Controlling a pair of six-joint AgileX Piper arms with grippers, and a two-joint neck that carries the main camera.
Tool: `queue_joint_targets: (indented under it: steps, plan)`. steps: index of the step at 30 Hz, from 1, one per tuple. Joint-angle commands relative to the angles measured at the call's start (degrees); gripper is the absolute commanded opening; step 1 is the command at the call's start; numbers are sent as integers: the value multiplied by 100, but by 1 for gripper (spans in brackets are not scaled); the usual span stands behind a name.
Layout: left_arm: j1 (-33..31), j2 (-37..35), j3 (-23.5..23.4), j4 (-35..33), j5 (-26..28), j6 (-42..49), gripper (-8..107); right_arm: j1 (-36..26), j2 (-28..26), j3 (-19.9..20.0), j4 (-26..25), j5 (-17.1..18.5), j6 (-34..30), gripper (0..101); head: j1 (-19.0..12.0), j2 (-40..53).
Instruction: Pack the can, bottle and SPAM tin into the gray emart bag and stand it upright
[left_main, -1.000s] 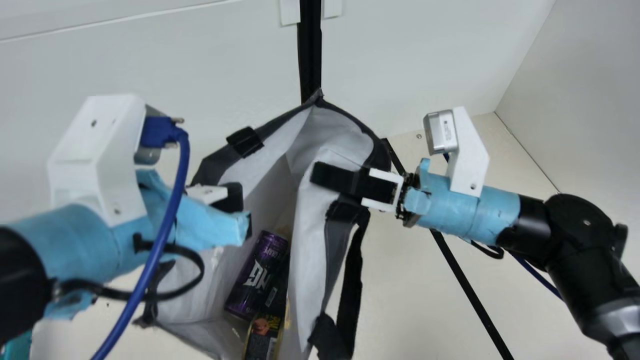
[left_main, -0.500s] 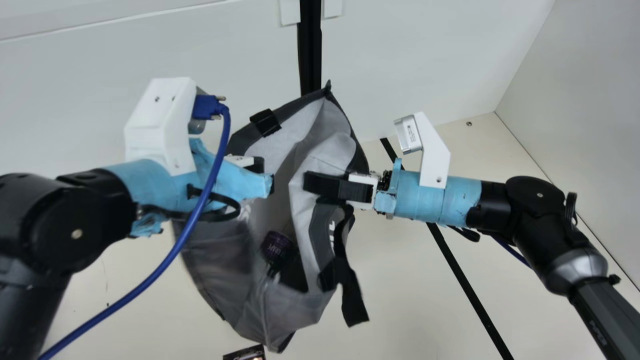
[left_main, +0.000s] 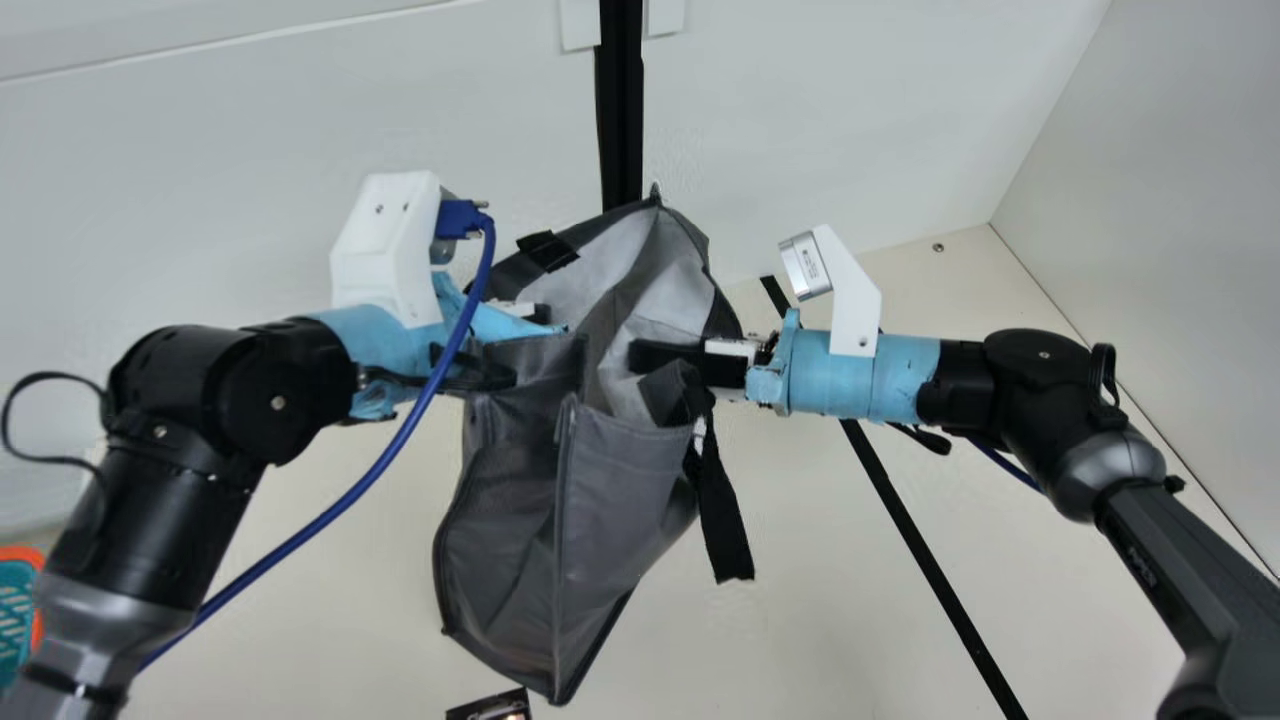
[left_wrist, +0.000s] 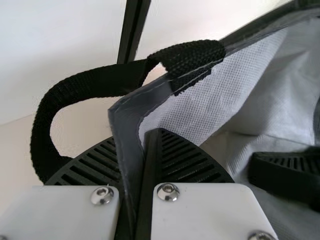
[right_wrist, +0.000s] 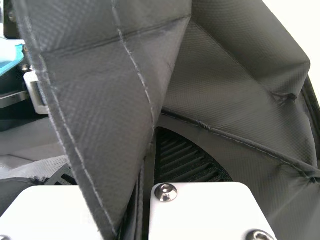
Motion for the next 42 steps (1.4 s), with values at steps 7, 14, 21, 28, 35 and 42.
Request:
queue_joint_targets:
  steps: [7, 14, 21, 28, 35, 42]
  plan:
    - [43, 163, -82, -120, -132, 30, -8, -46, 30, 26, -27, -3, -36, 0, -130, -14]
    - [36, 164, -81, -122, -128, 26, -8, -46, 30, 20, -38, -11, -36, 0, -130, -14]
    - [36, 164, -81, -122, -128, 26, 2, -46, 30, 20, -38, -11, -36, 0, -130, -14]
    - [36, 164, -81, -122, -128, 26, 25, -46, 30, 20, -38, -11, -36, 0, -130, -14]
    - [34, -412, 602, -175, -456, 121, 49, -46, 30, 20, -38, -11, -36, 0, -130, -14]
    - [149, -1019, 982, -248, -735, 207, 72, -46, 30, 20, -38, -11, -36, 0, -130, -14]
